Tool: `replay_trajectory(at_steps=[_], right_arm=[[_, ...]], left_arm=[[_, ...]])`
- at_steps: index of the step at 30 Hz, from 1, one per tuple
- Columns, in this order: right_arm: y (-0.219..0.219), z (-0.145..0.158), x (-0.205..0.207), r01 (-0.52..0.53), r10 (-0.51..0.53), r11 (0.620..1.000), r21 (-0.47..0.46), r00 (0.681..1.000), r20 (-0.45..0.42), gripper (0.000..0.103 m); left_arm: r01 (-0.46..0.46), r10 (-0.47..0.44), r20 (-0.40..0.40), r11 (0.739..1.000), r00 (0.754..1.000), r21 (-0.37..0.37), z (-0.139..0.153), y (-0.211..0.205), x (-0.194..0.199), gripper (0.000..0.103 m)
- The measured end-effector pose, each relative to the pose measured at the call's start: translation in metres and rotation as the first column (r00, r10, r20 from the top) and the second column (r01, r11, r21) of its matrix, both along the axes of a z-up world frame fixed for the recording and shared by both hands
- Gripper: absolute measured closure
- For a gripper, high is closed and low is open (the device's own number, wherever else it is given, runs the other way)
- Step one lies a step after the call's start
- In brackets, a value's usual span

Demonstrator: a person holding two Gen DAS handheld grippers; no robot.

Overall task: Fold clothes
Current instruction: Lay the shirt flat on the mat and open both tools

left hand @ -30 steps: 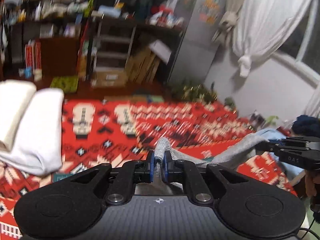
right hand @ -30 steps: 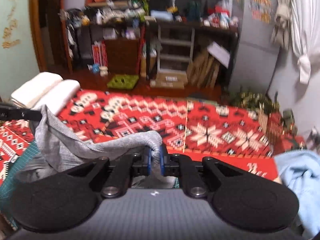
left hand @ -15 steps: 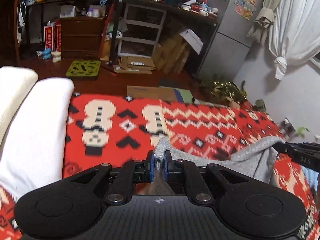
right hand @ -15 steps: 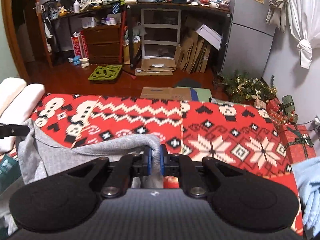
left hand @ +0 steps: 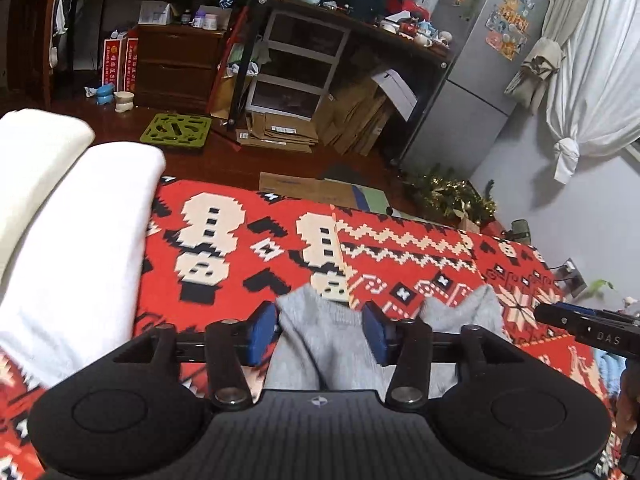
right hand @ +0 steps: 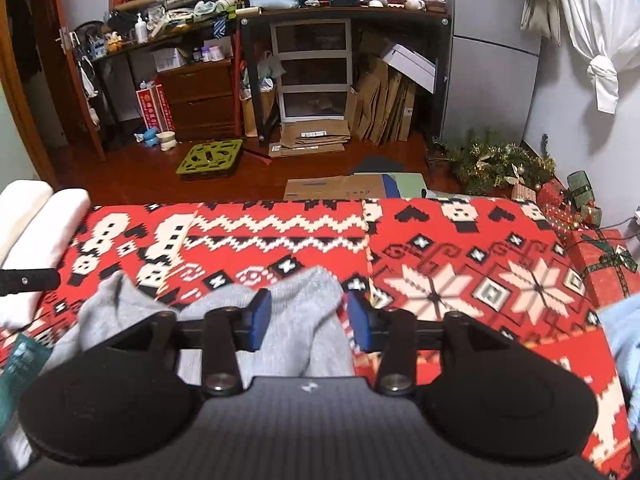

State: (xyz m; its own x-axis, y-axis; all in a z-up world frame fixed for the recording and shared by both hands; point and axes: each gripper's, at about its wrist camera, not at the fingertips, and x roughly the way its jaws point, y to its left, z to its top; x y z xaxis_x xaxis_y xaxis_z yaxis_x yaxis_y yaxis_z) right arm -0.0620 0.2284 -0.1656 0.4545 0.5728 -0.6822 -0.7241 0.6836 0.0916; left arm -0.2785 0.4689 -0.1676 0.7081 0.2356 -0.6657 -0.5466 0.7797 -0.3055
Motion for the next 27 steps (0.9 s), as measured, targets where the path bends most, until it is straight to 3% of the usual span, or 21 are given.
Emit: replay_trajectory(at_steps=[2,12,17,24,27], right_arm=[[-0.018,0.000,-0.010,-0.003,0.002,1.000,-0.005,1.000,-0.012,0.051],[-0.105,-0.027,-0.078,-0.009,0.008,0.996,-0.087,1.000,-0.016,0.054],[-0.117,-0.037,-0.097,0.001,-0.002,0.995,-0.102,1.000,-0.008,0.074],[-0.133,-0.051,-0.123,0.014,-0.014,0.992,-0.122,1.000,0.002,0.073],[-0.135,-0.060,-0.113,0.042,-0.044,0.987,-0.156,0.999,-0.004,0.073]], left_arm=[[-0.001,0.001,-0.001,1.000,1.000,-0.006,0.002,-0.006,-0.017,0.044],[0.027,-0.027,-0.032,1.000,0.999,-0.003,-0.007,-0.058,-0.100,0.044],[0.105,-0.105,-0.012,0.993,0.994,0.051,-0.013,-0.093,-0.127,0.047],[0.137,-0.132,-0.056,0.986,0.990,0.095,-0.028,-0.113,-0.133,0.047],[0.165,-0.157,-0.078,0.978,0.985,0.124,-0.031,-0.120,-0.132,0.047]])
